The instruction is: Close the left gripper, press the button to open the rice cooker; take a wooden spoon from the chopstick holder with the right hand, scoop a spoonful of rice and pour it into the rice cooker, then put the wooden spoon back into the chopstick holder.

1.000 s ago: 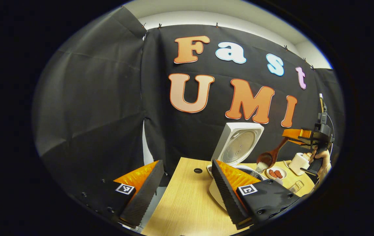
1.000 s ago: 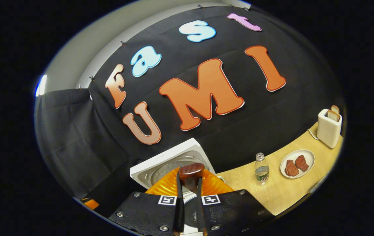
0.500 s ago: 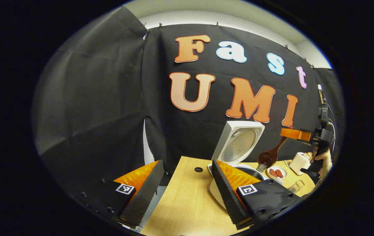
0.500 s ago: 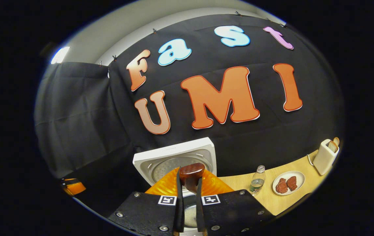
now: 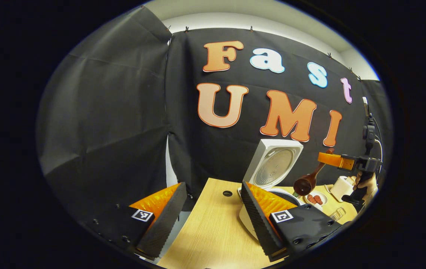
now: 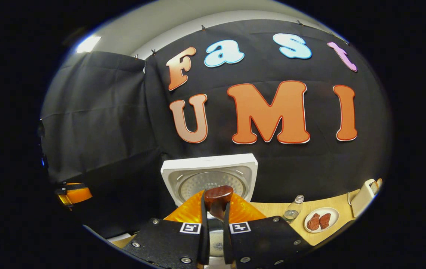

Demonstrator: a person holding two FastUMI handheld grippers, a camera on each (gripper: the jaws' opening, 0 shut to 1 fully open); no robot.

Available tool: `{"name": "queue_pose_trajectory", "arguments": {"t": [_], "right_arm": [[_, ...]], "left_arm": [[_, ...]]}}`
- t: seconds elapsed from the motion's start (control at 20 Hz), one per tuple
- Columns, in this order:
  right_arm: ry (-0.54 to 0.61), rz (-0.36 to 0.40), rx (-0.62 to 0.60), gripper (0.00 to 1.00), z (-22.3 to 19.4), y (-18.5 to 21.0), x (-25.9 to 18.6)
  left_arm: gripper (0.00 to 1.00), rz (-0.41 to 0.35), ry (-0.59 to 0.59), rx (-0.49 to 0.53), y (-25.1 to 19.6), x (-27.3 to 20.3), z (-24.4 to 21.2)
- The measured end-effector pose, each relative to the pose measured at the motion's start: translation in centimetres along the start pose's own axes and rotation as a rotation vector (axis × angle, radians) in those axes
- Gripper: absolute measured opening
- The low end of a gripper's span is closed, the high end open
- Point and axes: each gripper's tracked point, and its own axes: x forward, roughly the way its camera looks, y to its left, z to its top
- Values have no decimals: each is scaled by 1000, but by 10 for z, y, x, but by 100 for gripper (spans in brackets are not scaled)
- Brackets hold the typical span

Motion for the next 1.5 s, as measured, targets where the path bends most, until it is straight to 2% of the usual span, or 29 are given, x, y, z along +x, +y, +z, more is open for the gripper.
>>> {"name": "queue_pose_trajectory", "arguments": {"t": [0.25,0.65,0.85,1.0,1.25,1.5], "right_arm": [[-28,14,103,14,17,-21,-18],[-68,-69,174,13,36,-117,-99],[-70,-150,214,14,27,-186,-143],[-67,-213,245,13,16,-233,-180],[-50,-291,321,13,-12,-290,-226],[-24,-337,399,13,-49,-328,-255]], "left_arm": [[99,15,-27,-12,-14,-10,10],[99,17,-74,-14,-67,-27,26],[97,34,-88,3,-87,-38,29],[100,37,-91,4,-104,-43,32],[100,19,-99,-24,-134,-50,32],[100,-1,-92,-53,-159,-58,29]]}}
